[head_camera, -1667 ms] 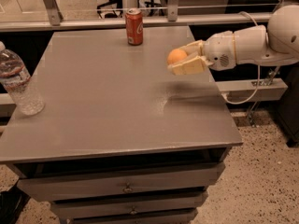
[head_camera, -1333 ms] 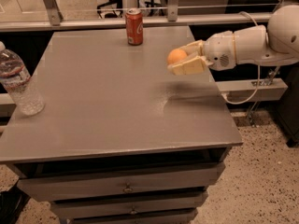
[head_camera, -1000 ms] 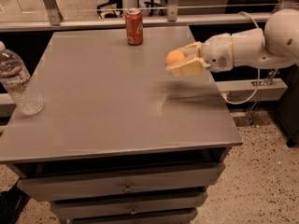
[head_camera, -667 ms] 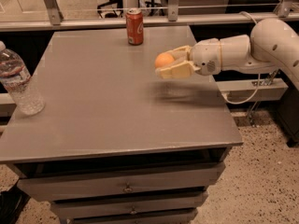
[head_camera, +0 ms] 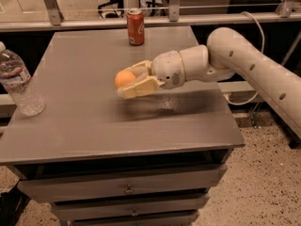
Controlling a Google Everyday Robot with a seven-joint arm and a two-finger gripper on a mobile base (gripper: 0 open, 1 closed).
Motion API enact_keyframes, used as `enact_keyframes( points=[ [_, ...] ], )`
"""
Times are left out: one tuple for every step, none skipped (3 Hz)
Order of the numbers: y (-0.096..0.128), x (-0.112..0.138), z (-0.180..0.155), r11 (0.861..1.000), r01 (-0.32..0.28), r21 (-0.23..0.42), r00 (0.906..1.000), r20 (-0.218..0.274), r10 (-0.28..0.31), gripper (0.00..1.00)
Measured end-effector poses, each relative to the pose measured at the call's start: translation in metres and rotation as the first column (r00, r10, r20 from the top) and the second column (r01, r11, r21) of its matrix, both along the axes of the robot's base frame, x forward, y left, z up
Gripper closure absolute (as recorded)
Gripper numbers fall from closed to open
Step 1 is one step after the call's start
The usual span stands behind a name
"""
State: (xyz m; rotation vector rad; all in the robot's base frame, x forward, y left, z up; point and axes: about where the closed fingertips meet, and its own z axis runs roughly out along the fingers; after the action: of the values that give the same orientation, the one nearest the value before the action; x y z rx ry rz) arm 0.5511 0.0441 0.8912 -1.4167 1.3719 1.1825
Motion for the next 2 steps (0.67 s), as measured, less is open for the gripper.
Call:
enact_keyframes(
  points=[
    [0.039, -0.034, -0.018, 0.991, -0.124, -0.055, 0.9923, -0.009, 0.123, 0.79],
    [0.055, -0.051, -0.034, 0.978, -0.177, -0.105, 0.984, -0.004, 0.178, 0.56]
  ],
)
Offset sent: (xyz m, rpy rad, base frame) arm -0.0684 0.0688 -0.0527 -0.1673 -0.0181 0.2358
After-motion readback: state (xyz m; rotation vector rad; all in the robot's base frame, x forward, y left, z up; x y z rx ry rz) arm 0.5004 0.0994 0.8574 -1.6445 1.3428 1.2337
